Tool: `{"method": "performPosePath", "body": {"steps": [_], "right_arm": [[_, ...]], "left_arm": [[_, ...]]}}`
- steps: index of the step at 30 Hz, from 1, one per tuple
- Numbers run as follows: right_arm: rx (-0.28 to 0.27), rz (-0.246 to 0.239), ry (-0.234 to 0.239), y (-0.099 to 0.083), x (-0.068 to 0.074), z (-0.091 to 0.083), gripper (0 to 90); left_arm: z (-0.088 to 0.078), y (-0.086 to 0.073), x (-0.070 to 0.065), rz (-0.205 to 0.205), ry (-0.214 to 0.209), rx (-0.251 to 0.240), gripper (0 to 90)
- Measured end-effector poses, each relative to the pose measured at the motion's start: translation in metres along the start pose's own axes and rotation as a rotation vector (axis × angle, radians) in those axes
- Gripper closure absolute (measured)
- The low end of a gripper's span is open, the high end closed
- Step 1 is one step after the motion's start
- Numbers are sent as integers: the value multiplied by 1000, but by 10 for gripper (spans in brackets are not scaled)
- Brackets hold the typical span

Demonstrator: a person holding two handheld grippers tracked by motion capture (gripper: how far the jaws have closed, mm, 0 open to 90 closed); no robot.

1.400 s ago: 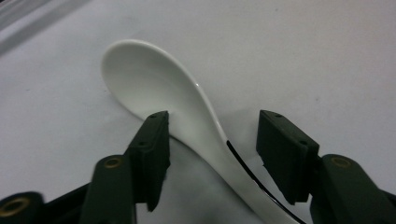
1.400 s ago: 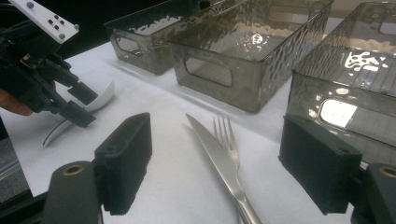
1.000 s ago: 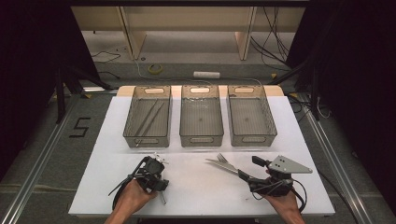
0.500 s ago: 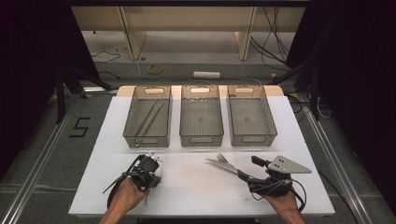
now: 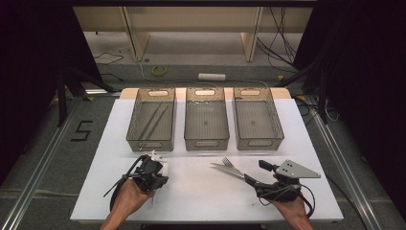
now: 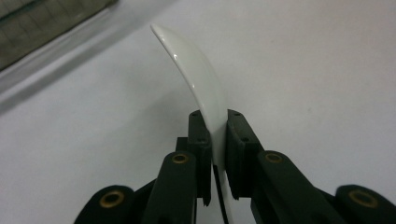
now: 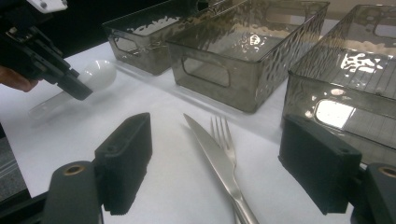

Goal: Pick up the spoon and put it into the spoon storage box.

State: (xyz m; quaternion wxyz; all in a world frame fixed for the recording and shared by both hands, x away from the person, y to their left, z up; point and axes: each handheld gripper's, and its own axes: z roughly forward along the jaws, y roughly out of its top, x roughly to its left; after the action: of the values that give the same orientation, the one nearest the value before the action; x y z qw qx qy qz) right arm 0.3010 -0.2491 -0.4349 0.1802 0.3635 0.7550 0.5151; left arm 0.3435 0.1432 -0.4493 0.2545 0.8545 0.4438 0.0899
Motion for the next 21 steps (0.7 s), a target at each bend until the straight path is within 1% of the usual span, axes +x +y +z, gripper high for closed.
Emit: {"method": "performPosePath", "body": {"steps": [1, 2, 3, 4, 5, 7, 9, 12, 15, 19, 21], "right_arm": [[0, 0, -1, 0, 0, 0, 263], [1, -1, -1, 0, 0, 0, 263], [1, -1, -1, 0, 0, 0, 263], [2, -1, -1, 0, 0, 0, 263], [3, -1, -1, 0, 0, 0, 263], [1, 0, -1, 0, 0, 0, 263], [1, 3, -1, 0, 0, 0, 263], [2, 3, -1, -1, -1, 0, 263], [6, 4, 0, -1, -1, 0, 263], [4, 10, -1, -1, -1, 0, 263], [3, 10, -2, -1, -2, 0, 263]], "left_arm": [[-2, 1, 0, 7, -10, -5, 818], [-3, 1, 0, 3, -24, -17, 818], [-5, 1, 0, 1, -26, -33, 818], [-7, 2, 0, 0, -35, -41, 818], [-8, 3, 0, -4, -48, -59, 818], [-11, 5, 1, -10, -60, -84, 818], [-12, 6, 2, -24, -73, -110, 818], [-17, 9, 2, -24, -94, -144, 817], [-22, 13, 2, -11, -98, -179, 817], [-27, 19, 3, -19, -119, -219, 817], [-29, 21, 3, -8, -111, -233, 817]]}}
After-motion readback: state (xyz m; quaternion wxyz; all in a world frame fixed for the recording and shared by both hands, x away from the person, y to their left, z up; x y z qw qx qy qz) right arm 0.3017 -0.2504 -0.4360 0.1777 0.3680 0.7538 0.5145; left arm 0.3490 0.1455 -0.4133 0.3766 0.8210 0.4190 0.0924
